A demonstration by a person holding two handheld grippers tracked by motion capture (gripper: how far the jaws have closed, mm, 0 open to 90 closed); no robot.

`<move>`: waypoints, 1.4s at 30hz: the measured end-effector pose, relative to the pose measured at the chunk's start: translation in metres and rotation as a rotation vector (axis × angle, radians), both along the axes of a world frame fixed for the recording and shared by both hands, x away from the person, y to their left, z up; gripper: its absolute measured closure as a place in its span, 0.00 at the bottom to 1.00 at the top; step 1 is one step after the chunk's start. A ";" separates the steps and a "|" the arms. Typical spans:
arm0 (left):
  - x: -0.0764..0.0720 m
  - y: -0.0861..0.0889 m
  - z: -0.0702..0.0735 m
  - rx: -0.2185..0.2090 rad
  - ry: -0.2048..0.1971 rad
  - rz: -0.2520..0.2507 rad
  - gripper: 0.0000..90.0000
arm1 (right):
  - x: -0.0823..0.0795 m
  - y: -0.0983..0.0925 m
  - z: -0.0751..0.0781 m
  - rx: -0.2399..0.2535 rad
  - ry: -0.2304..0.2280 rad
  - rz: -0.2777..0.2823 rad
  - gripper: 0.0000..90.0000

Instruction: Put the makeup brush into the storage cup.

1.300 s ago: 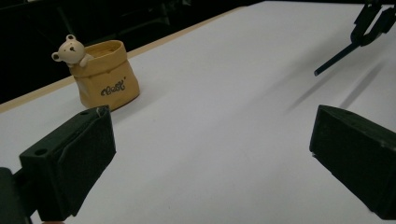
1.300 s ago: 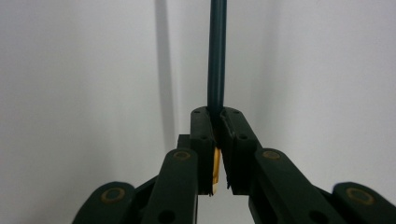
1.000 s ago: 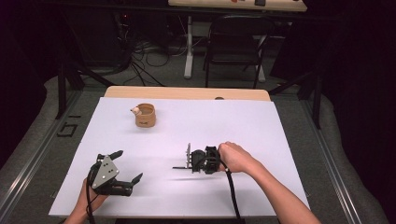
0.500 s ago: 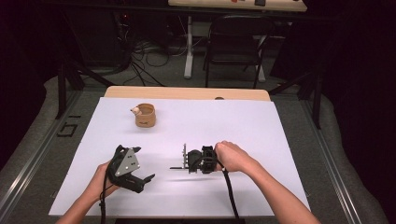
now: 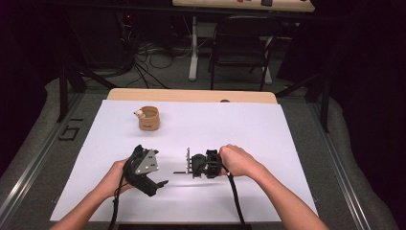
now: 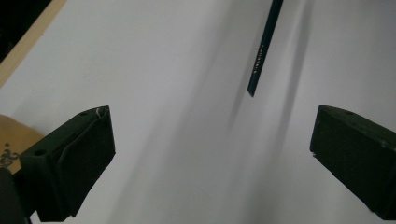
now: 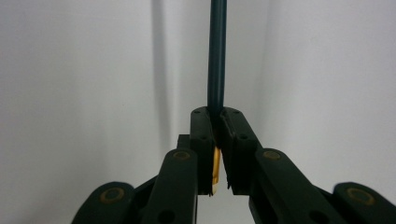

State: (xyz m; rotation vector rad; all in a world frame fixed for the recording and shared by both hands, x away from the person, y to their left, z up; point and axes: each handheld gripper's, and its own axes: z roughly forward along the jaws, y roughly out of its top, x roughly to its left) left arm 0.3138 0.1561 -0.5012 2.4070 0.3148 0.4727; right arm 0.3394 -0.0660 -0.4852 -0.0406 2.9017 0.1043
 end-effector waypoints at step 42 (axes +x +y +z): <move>0.013 -0.033 -0.007 0.023 0.087 -0.167 0.81 | -0.009 0.016 0.012 0.010 -0.040 0.057 0.93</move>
